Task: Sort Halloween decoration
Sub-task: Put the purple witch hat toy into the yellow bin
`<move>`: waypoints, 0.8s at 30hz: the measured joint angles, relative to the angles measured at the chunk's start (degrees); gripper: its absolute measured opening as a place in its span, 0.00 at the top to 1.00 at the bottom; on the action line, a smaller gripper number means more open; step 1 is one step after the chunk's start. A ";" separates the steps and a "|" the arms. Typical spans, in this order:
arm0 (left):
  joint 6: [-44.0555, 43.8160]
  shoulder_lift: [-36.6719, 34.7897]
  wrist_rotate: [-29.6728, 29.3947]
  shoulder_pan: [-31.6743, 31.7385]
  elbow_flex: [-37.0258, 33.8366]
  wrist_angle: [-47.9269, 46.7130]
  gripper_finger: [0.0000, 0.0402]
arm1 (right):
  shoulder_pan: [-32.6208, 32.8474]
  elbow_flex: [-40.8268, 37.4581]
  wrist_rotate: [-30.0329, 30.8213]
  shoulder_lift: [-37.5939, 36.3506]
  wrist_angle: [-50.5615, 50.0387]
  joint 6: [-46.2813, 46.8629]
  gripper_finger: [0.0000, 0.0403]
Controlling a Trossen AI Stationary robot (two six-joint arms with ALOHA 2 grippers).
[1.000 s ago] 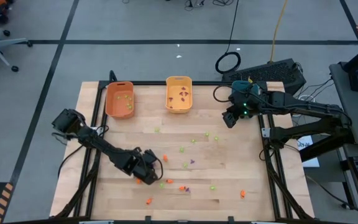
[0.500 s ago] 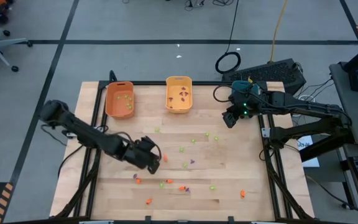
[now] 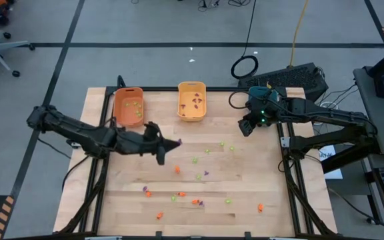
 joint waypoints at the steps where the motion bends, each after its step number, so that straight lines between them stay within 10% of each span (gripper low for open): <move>1: 0.79 -0.57 -0.34 0.50 -0.02 0.66 1.00 | 0.00 0.00 0.00 0.00 0.00 0.15 0.61; 24: 21.34 -1.95 2.50 5.11 0.00 10.76 1.00 | 1.81 -0.37 0.13 0.02 0.30 1.69 0.61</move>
